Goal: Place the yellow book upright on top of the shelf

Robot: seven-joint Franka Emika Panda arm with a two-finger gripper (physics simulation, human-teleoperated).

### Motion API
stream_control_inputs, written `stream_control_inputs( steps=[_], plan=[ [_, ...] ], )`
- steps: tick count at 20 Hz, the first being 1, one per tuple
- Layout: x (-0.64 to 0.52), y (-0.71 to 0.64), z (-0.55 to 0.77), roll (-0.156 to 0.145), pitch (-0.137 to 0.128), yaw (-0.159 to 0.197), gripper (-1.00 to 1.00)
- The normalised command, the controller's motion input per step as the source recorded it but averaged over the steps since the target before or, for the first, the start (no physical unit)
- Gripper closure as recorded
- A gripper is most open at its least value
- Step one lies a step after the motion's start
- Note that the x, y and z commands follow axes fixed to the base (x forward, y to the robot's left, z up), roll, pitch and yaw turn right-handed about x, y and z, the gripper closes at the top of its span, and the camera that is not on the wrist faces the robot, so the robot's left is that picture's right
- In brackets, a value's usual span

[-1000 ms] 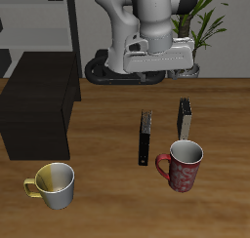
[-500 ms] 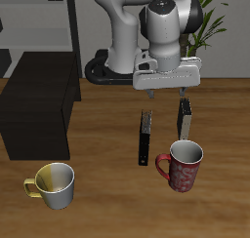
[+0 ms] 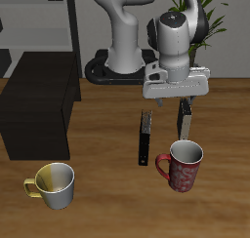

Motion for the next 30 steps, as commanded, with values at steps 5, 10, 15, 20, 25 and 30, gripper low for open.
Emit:
stream_control_inputs(
  steps=[5,10,15,20,25,30],
  plan=[
    [-0.06,0.19,-0.17,0.009,0.01,0.009,-1.0],
    [0.0,0.1,-0.21,0.016,0.032,0.007,-1.0],
    [0.04,0.08,-0.27,0.014,0.045,0.009,-1.0],
    [0.07,0.04,-0.33,0.006,0.063,0.017,-1.0],
    [-0.04,0.08,-0.29,0.042,0.046,0.026,1.0],
    [-0.03,-0.02,-0.04,0.022,0.011,0.004,1.0]
  ],
)
